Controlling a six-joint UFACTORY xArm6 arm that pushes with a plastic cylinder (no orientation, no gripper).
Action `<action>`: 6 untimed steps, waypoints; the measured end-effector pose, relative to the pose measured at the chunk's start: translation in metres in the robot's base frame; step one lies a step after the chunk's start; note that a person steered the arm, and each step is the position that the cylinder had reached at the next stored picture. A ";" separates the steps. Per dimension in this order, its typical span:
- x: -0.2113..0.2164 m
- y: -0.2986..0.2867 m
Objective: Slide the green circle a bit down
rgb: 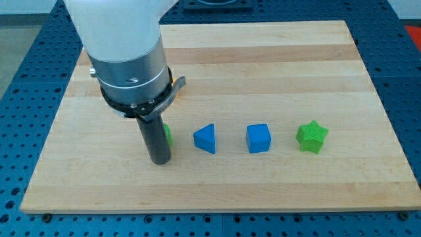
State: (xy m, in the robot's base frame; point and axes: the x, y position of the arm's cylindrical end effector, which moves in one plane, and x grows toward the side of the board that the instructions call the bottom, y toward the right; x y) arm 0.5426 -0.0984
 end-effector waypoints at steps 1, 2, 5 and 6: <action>0.001 0.000; 0.013 -0.051; -0.071 -0.031; -0.072 0.004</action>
